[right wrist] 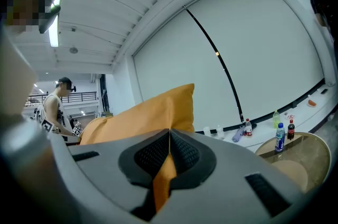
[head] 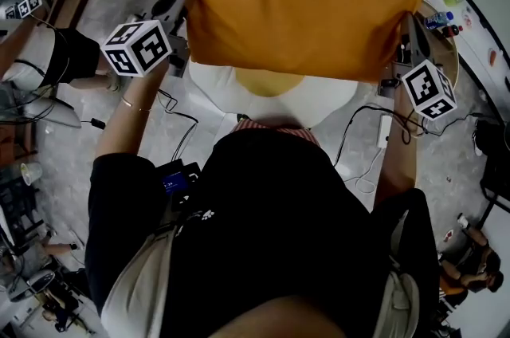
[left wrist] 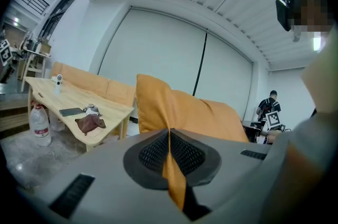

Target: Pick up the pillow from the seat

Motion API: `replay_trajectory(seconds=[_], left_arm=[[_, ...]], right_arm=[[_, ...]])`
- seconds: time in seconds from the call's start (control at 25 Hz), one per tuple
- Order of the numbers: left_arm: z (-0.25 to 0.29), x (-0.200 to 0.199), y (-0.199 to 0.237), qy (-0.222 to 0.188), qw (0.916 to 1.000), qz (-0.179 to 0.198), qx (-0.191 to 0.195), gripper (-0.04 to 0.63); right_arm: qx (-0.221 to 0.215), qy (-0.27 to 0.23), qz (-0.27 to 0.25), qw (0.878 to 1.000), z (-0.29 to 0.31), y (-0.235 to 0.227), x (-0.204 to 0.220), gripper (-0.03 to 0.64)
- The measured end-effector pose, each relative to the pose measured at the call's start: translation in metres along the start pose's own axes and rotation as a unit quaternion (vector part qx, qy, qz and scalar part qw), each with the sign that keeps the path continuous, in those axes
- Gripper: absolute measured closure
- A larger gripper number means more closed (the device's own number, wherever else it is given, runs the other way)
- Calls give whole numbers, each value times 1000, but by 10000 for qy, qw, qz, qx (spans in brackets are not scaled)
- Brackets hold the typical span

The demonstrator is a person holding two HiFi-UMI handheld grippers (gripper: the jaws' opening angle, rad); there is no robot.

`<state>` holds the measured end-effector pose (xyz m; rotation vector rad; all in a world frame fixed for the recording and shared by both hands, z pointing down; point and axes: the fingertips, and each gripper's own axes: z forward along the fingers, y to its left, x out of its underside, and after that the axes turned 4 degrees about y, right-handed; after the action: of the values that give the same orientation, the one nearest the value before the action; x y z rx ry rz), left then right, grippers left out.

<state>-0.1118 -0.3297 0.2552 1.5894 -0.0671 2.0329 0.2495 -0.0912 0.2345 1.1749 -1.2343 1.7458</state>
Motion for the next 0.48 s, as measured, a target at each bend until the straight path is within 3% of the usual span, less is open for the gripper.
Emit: replay_trajectory(seconds=[0.48], left_arm=[[-11, -27, -10, -341, 9993, 127, 20, 583]], right_arm=[[-97, -185, -172, 9996, -1, 8, -26, 595]])
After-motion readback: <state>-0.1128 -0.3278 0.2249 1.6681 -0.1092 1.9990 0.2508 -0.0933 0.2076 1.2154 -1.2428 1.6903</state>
